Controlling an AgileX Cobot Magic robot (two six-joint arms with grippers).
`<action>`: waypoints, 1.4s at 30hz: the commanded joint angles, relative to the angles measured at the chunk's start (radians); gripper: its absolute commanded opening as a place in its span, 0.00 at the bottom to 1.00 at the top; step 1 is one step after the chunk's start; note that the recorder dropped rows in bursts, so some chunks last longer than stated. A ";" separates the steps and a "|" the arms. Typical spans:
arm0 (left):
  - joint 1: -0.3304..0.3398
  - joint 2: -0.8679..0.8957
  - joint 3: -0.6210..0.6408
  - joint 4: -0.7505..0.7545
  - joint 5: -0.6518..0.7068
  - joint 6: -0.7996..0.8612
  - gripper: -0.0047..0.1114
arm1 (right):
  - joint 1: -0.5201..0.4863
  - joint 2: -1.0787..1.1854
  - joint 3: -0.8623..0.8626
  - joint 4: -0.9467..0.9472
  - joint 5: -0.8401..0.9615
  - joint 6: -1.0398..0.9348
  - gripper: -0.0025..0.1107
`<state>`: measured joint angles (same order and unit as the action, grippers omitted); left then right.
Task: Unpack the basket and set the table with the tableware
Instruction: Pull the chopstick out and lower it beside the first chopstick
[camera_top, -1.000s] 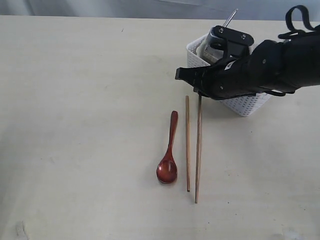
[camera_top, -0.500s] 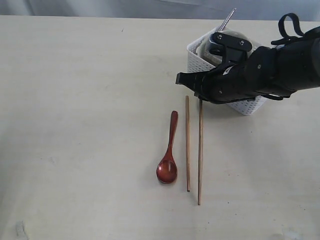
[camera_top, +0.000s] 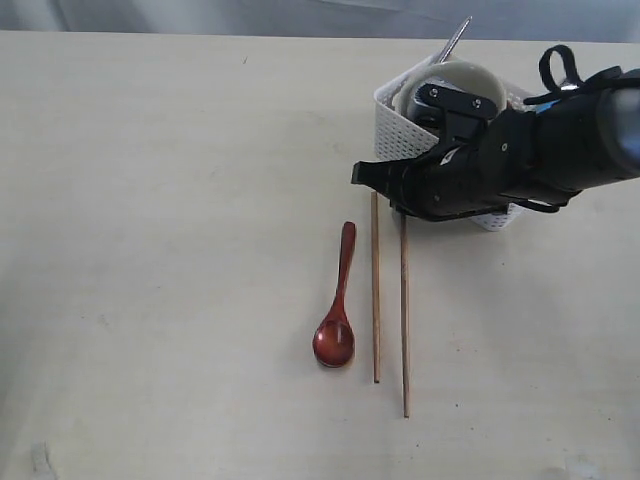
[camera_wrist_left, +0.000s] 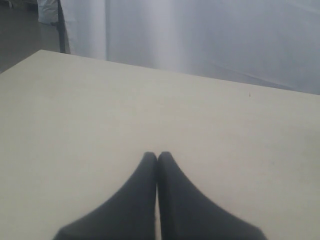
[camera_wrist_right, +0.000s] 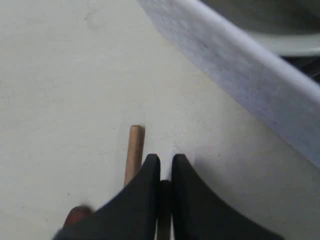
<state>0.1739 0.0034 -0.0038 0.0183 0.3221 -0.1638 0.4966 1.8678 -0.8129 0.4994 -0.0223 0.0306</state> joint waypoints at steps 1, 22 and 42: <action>0.003 -0.003 0.004 0.005 -0.003 0.002 0.04 | -0.004 0.016 0.002 -0.004 -0.052 -0.001 0.02; 0.003 -0.003 0.004 0.005 -0.003 0.002 0.04 | -0.004 0.016 0.002 -0.002 -0.054 0.016 0.02; 0.003 -0.003 0.004 -0.004 -0.003 0.002 0.04 | -0.004 0.016 0.002 0.008 -0.053 0.056 0.32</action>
<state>0.1739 0.0034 -0.0038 0.0163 0.3221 -0.1638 0.4966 1.8854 -0.8129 0.5036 -0.0666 0.0650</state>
